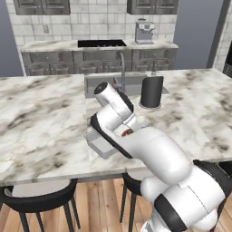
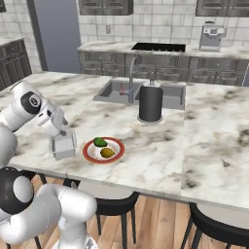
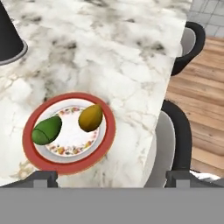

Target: Retrieve the tupperware and aluminum foil from the cabinet and place them on the dining counter near the plate with avocado and lemon to prepare for storing leftovers.

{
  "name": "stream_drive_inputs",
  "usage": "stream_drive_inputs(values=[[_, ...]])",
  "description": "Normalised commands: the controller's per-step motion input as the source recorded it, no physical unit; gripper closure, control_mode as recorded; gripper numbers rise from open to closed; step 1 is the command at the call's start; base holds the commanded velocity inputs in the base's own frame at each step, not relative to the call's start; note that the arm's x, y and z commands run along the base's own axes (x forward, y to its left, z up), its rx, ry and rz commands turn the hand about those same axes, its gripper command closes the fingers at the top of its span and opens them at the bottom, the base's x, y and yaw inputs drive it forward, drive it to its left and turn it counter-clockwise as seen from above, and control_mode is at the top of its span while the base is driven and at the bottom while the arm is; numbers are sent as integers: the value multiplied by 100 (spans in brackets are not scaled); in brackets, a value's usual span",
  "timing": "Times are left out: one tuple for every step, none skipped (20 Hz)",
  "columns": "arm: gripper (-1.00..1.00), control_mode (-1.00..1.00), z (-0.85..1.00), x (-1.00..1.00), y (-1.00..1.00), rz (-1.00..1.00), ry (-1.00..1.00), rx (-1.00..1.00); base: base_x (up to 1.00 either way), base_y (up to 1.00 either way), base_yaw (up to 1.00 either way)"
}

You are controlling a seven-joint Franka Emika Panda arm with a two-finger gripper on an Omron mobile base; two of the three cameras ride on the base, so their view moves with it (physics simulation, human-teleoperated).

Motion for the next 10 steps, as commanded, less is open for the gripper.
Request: stream_drive_inputs(values=[[-100, -100, 56, -86, -100, 0, -20, 19, 0, 0, 0], [-100, -100, 46, -99, -100, 0, -23, 17, 0, 0, 0], [-100, -100, 46, -86, -96, 0, -24, 18, 0, 0, 0], [-100, -100, 46, -72, -100, 0, -22, 20, 0, 0, 0], [-100, -100, 44, -68, -100, 0, -19, 21, 0, 0, 0], [-100, -100, 39, -63, -100, 0, -18, 23, 0, 0, 0], [-100, -100, 38, -58, -100, 0, -17, 23, 0, 0, 0], [-100, -100, 39, -55, -100, 0, -18, 26, 0, 0, 0], [-100, -100, 39, -43, -100, 0, -17, 28, 0, 0, 0], [-100, -100, 38, -31, -90, 0, -18, 28, 0, 0, 0]])
